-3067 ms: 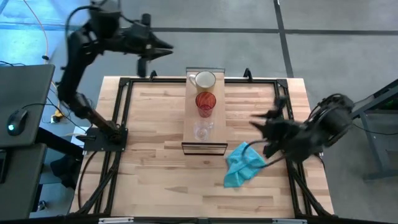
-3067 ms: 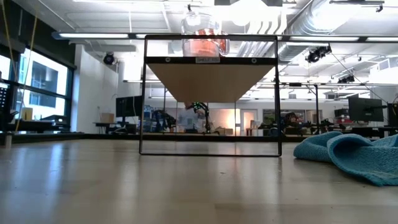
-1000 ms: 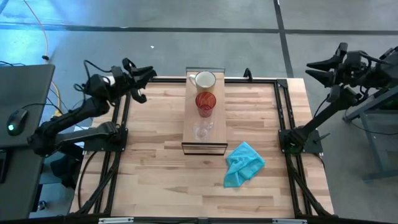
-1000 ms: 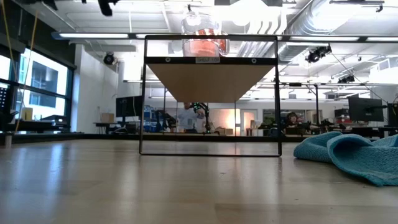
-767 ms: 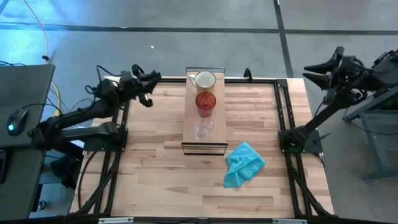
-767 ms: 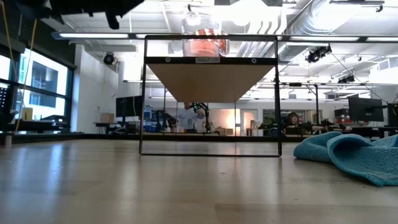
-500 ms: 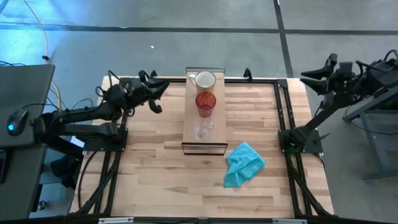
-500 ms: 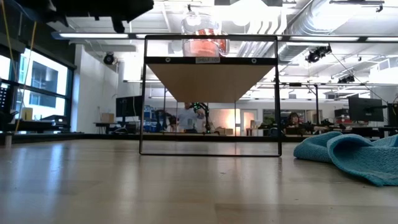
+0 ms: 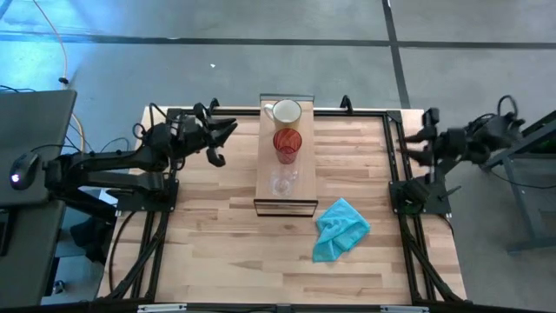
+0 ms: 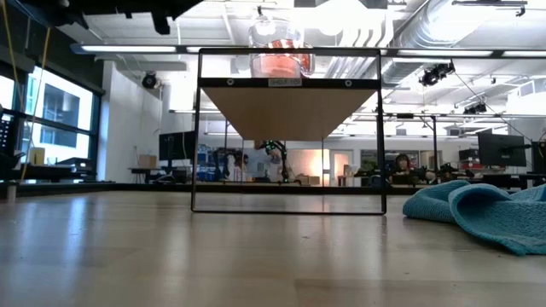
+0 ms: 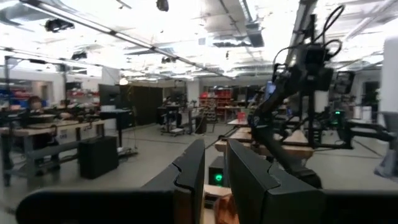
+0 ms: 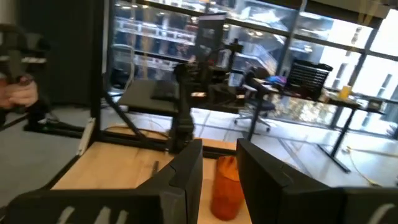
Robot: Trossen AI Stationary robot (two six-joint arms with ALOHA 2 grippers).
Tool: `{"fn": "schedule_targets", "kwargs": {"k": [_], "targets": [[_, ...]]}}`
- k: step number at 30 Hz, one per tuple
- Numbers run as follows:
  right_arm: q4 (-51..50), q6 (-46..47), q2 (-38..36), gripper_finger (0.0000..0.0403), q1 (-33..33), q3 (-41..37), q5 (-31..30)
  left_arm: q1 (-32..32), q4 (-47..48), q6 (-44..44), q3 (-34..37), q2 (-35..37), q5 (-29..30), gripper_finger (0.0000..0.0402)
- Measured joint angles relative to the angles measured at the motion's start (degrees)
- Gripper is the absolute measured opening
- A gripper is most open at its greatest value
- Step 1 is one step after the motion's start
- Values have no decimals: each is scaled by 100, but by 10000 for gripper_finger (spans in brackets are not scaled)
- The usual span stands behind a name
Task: Stack small to large cups/mugs on shelf
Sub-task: Return to Home Position
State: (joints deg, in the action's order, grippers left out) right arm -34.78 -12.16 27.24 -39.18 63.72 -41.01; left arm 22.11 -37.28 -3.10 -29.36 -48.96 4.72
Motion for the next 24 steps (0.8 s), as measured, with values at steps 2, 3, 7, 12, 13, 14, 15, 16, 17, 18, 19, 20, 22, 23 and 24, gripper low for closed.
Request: {"fn": "schedule_targets", "kwargs": {"k": [2,3,7,12,13,14,15,16,17,18,19,20,22,23,24], "targets": [[331,-109,1,92,0,-322,109,-1,20,-10,0,82,-81,56],[522,-185,3,92,0,-485,122,-6,34,-10,0,122,-123,56],[1120,-337,1,92,1,-1088,129,0,152,-10,0,189,-147,56],[1296,111,1,92,0,-1733,826,-4,249,34,0,193,-431,56],[1313,268,1,92,0,-1844,1009,-4,276,36,0,193,-433,56],[1363,412,1,92,0,-1972,1153,-3,306,37,0,193,-436,56],[1451,545,1,92,0,-2096,1253,0,324,39,0,193,-461,56],[1550,665,1,92,0,-2224,1308,0,325,43,0,193,-515,56],[1600,767,1,92,0,-2345,1385,0,321,54,0,193,-580,56],[1640,847,1,92,0,-2462,1471,0,318,79,0,193,-664,56],[1690,909,1,92,2,-2572,1556,0,318,114,0,193,-759,56],[1731,980,1,92,0,-2677,1654,0,318,173,0,193,-882,56],[1816,1109,-2,92,2,-2887,1877,0,324,230,0,193,-1168,56],[1885,1168,-2,92,2,-2989,2004,0,337,254,0,193,-1279,56],[1941,1214,-2,92,0,-3080,2129,0,368,305,0,193,-1377,56]]}}
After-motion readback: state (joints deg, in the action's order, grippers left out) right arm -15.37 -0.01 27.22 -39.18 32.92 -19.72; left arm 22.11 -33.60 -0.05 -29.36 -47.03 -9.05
